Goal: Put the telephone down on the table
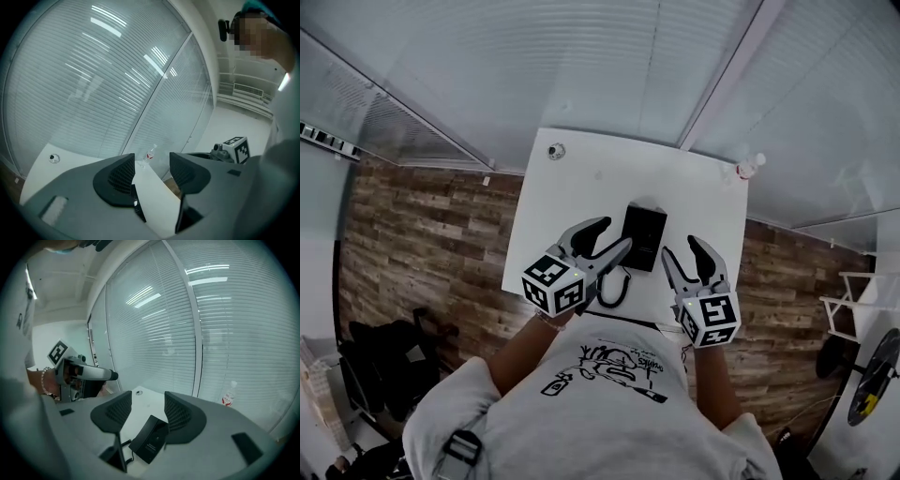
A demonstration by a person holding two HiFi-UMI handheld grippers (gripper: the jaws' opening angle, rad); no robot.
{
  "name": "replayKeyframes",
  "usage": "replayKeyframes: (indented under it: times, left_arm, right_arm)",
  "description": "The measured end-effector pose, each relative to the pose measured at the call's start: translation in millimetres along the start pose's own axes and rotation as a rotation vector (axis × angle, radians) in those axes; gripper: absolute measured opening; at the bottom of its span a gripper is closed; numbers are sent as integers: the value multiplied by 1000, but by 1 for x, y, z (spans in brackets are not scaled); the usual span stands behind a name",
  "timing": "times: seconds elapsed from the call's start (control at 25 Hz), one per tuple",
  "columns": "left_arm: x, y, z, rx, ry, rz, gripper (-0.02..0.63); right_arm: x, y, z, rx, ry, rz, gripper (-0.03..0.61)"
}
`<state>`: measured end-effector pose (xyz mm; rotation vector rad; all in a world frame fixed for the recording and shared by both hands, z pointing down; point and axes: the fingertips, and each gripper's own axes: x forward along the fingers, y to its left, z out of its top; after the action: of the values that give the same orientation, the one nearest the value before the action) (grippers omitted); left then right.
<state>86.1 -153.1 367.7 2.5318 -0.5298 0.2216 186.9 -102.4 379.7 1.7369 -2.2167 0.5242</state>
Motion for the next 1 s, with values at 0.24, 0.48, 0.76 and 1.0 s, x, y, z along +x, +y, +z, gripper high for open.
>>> replayKeyframes:
  times: [0.24,0.48,0.76,1.0]
  left_arm:
    - [-18,-19,32,66,-71,9,211]
    - [-33,-39,60,100,-145,3,159]
    - [-47,-56,82,194,-181,29,126]
    - [-56,-64,98,224,-205,31,124]
  right_arm:
    - [-18,16,35,-41,-64,27,182]
    - [-32,26,62,-49,-110,55,160]
    - [-50,35,92,-104,-171,53,143]
    - [-57,39,110,-123,-203,53,136]
